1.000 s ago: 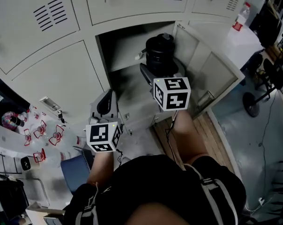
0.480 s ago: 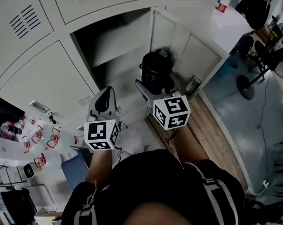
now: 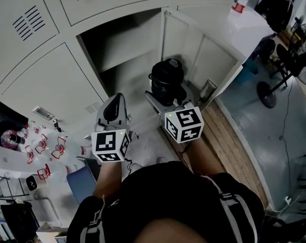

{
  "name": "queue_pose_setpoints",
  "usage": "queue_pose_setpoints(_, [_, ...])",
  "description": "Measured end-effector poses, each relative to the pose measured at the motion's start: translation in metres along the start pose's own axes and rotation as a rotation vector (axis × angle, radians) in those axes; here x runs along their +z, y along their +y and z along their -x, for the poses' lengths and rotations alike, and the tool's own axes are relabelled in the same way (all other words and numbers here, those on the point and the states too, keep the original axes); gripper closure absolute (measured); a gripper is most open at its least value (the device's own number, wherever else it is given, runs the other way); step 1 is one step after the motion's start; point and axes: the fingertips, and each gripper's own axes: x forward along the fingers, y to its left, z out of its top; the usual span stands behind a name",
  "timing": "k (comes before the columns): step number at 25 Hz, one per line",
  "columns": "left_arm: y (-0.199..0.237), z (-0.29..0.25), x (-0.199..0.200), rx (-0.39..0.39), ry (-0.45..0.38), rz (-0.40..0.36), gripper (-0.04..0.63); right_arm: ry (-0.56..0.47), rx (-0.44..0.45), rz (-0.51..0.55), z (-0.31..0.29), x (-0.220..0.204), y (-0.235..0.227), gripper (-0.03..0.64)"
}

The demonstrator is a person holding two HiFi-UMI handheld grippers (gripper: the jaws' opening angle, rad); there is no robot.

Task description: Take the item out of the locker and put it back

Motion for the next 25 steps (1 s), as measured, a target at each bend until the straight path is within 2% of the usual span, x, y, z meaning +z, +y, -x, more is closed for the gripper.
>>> queue_pose_setpoints(11, [0.025,0.012,0.011,0.054,-0.017,-0.011,0.583,-0.047,0.048,-0.026,-0.039,0.03,0.015,0.166])
queue_pose_setpoints(19, [0.054,0.025,0.019,0.127,-0.039,-0.017,0.583,-0.049,0.179,-0.213,-0.089,0.053,0.039,0.166])
queue_pose_setpoints(22, [0.064,0.029,0.018,0.155,-0.038,-0.012,0.583,-0.04,0.178,-0.269,-0.107,0.063,0.038,0.166])
queue_pose_setpoints(25, [0.072,0.029,0.019,0.173,-0.042,-0.015,0.583,-0.018,0.157,-0.282,-0.129,0.073,0.034,0.166])
